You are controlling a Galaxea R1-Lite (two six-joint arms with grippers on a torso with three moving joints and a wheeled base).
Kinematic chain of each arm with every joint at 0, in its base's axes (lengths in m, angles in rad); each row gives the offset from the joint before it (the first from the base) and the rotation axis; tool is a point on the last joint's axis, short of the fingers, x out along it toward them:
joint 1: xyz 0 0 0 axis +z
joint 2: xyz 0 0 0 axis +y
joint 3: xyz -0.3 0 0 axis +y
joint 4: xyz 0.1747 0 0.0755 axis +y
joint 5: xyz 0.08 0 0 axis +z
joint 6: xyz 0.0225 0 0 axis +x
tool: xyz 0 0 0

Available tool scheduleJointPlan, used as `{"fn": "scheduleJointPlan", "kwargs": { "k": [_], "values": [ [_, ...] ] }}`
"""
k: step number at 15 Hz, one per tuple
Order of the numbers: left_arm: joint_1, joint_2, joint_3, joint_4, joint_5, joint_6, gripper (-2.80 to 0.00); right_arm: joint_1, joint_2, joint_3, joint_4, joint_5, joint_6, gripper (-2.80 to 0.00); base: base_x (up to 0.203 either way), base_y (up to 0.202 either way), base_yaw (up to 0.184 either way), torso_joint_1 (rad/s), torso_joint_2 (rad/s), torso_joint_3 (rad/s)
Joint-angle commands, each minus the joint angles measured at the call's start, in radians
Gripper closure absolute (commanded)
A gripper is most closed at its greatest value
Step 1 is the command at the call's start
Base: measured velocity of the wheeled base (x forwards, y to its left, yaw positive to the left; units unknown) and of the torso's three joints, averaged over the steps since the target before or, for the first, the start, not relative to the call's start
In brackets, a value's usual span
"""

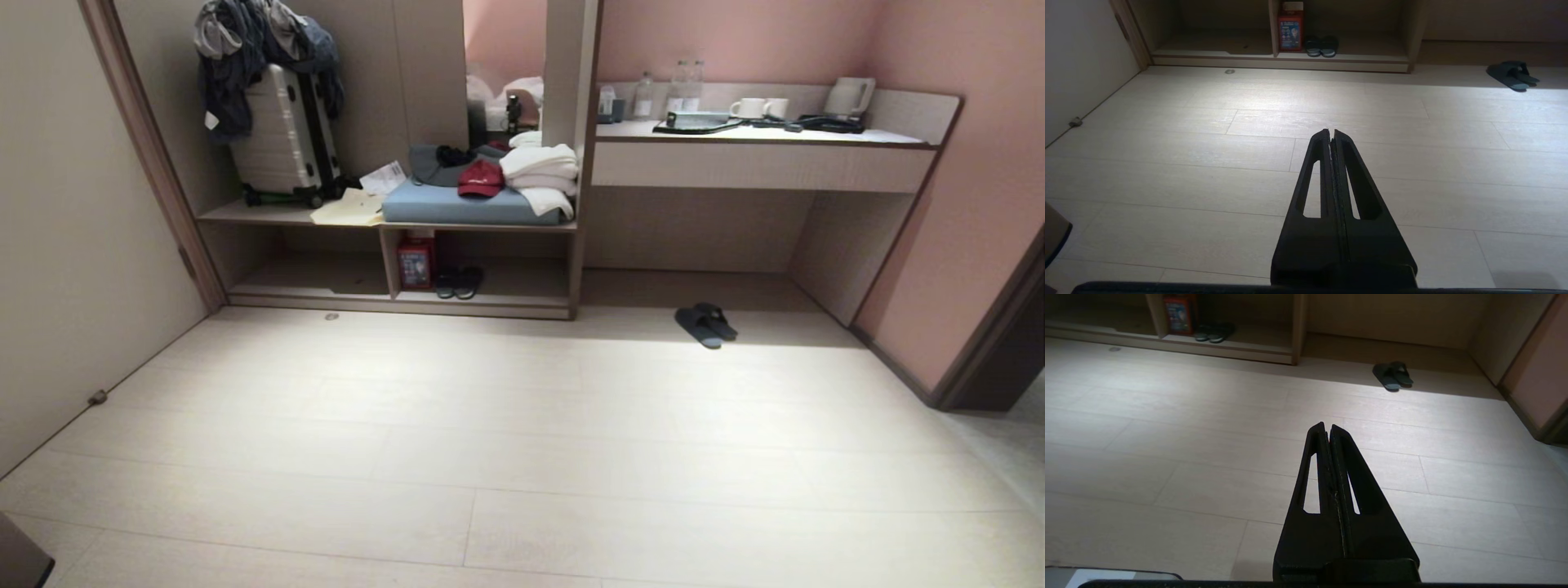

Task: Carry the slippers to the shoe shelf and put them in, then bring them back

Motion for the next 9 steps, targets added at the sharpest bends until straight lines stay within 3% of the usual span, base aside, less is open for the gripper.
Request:
{"fn": "scheduleJointPlan", "kwargs": {
  "k": [1, 9],
  "values": [
    [-0.001, 0.001, 0.000, 0.000, 0.001, -0.001, 0.00, 0.000, 0.001, 0.002, -0.001, 0.001, 0.000, 0.00, 0.000, 0.000, 0.000, 0.000, 0.00, 0.000],
    [0.000, 0.001, 0.000, 0.000, 0.001, -0.001, 0.00, 0.000, 0.003, 0.002, -0.002, 0.001, 0.000, 0.00, 0.000, 0.000, 0.000, 0.000, 0.00, 0.000]
  ]
}}
